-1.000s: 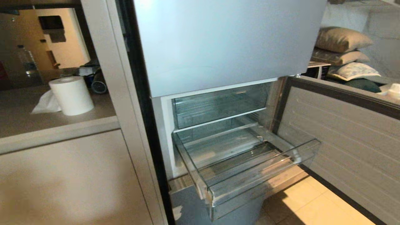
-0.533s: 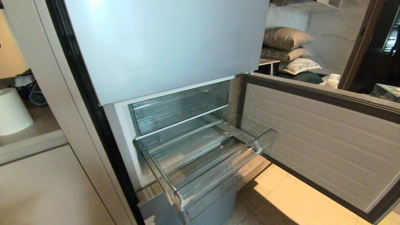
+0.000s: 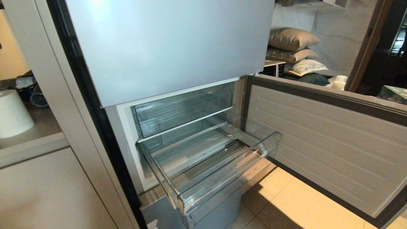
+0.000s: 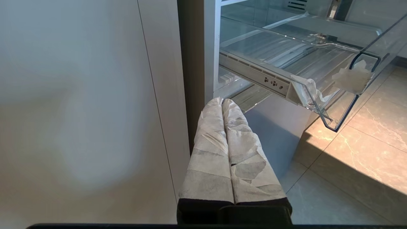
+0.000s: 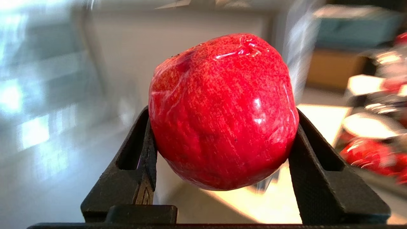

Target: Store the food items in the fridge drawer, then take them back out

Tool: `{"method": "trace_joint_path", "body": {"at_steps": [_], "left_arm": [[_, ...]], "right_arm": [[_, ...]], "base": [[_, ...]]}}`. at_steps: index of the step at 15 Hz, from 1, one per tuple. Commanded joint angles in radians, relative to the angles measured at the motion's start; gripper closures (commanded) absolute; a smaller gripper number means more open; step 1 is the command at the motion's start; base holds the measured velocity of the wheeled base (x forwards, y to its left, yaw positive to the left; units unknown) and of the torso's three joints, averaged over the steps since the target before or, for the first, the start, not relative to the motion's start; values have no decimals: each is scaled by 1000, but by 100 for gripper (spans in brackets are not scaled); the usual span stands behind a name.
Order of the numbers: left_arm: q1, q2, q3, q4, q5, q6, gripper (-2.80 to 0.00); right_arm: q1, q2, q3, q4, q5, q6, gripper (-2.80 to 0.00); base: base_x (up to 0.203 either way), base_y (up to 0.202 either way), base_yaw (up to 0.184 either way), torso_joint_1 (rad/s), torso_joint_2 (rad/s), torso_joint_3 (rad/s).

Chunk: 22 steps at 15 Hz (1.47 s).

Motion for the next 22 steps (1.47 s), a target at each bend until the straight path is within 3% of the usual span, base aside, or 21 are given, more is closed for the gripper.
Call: {"method": "trace_joint_path", "body": {"at_steps": [1, 4, 6, 11, 14, 17, 22], "left_arm": [[0, -2, 0, 1, 1, 0, 0], [0, -2, 0, 0, 1, 0, 0], [0, -2, 0, 0, 0, 0, 0], [0, -2, 0, 0, 1, 0, 0], [0, -2, 0, 0, 1, 0, 0], [0, -2, 0, 0, 0, 0, 0], [0, -2, 0, 0, 1, 0, 0]], "right_arm": [[-75, 285, -216, -2, -45, 51, 0], [-319, 578, -426, -21, -60, 118, 0], [-502, 761, -517, -73, -25, 146, 0], [-760, 1150, -690, -267, 45, 238, 0], [-826, 1312, -771, -298, 106, 267, 0], [-839, 1449, -776, -304, 210, 274, 0], [-851, 1665, -786, -337, 283, 273, 0]], "base": [[0, 0, 0, 0, 0, 0], [0, 0, 0, 0, 0, 0], [0, 0, 0, 0, 0, 0], [0, 0, 0, 0, 0, 0], [0, 0, 0, 0, 0, 0], [0, 0, 0, 0, 0, 0], [0, 0, 0, 0, 0, 0]]}}
